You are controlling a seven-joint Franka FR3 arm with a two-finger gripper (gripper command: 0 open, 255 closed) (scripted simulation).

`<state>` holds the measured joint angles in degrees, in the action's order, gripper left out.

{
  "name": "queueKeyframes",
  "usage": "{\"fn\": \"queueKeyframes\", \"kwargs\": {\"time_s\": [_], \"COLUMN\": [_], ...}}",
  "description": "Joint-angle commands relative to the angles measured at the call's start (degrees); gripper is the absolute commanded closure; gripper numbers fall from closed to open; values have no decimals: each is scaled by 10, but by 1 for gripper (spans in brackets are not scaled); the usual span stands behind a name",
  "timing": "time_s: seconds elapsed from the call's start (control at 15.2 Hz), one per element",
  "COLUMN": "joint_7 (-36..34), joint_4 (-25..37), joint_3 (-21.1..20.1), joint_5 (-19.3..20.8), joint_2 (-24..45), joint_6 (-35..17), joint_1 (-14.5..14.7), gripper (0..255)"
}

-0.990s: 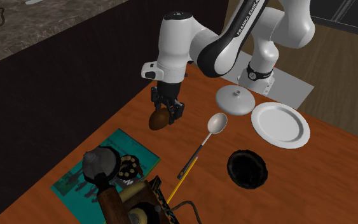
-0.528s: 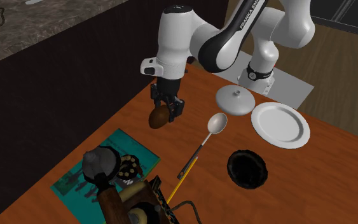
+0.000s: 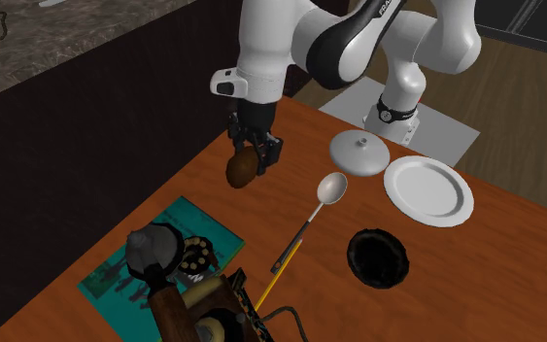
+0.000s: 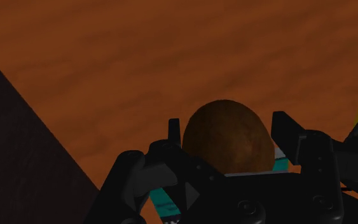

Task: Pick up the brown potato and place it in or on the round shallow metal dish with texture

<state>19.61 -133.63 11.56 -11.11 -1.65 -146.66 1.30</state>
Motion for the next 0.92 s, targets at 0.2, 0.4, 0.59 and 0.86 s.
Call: {"fn": "queueKeyframes", "kwargs": {"time_s": [0.2, 0.4, 0.59, 0.86], "joint_7": [-15, -23, -30, -66], "joint_4": [16, 27, 39, 23], "joint_3": [0, -1, -1, -19], "joint_5": [17, 25, 32, 46], "joint_2": [-23, -35, -46, -67], "joint_6": [37, 60, 83, 84], "joint_1": [-2, -3, -4, 6], "gripper": [255, 255, 255, 255]}}
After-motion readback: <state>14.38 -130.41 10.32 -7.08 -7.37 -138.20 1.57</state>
